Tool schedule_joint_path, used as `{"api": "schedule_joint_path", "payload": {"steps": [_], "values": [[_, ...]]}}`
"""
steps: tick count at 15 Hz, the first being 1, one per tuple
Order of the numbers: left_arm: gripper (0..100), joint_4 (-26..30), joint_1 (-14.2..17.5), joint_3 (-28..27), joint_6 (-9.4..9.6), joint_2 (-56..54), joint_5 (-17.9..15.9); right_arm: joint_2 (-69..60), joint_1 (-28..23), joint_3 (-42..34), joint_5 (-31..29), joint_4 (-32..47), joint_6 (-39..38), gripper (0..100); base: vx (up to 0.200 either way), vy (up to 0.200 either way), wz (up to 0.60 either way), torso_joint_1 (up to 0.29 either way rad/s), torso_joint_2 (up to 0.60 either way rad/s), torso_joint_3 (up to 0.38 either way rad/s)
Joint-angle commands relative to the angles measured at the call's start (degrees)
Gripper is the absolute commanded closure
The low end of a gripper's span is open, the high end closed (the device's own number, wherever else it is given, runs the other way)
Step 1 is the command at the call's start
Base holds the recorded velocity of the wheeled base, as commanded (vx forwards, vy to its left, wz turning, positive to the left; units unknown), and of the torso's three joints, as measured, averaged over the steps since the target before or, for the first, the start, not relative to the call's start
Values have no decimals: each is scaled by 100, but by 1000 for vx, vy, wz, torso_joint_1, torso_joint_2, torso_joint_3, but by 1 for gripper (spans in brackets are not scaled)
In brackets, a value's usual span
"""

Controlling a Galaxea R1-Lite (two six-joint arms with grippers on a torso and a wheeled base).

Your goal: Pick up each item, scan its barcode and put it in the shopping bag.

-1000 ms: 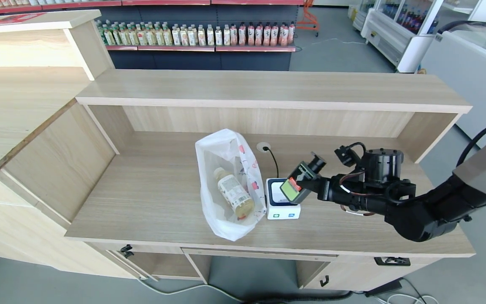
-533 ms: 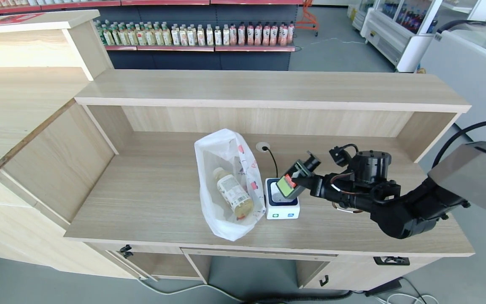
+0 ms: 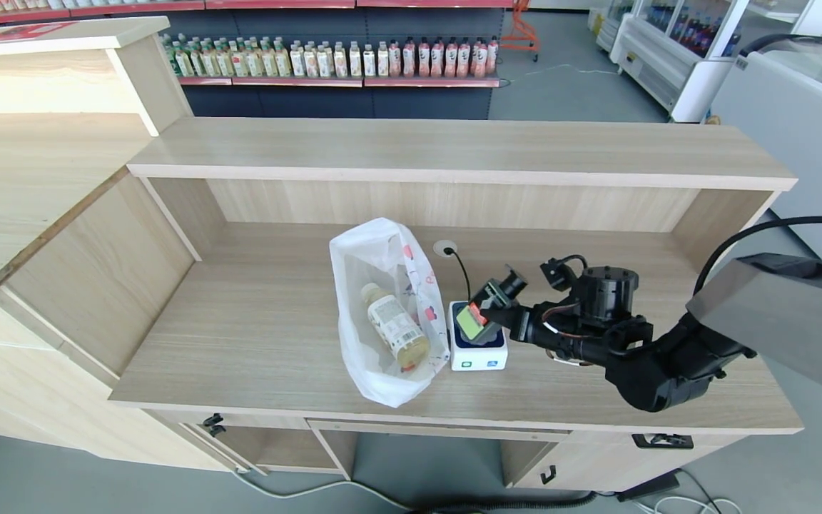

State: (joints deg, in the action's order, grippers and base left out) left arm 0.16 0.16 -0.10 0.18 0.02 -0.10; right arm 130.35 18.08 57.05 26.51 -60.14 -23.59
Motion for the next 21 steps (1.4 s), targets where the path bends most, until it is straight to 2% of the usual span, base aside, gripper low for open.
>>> {"api": "schedule_joint_path", "payload": {"steps": [1,4,13,14,15,17,21], "values": [[0,2,2,1,-1,-2,1,131,38,34,-15,-7,3,100,0,0,0,0,0,0],[0,2,2,1,-1,-2,1,289,91,298,-261,-7,-5,100,0,0,0,0,0,0],[0,2,2,1,-9,-2,1,131,117,289,-287,-7,-41,100,0,0,0,0,0,0],[0,2,2,1,-9,-2,1,-19,126,254,-278,-16,-155,100,0,0,0,0,0,0],[0,2,2,1,-1,-2,1,-441,152,210,-278,-16,-638,100,0,0,0,0,0,0],[0,2,2,1,-9,-2,1,-898,126,25,-270,28,-761,100,0,0,0,0,0,0],[0,2,2,1,-9,-2,1,-2313,-94,-845,-270,591,469,100,0,0,0,0,0,0]]}}
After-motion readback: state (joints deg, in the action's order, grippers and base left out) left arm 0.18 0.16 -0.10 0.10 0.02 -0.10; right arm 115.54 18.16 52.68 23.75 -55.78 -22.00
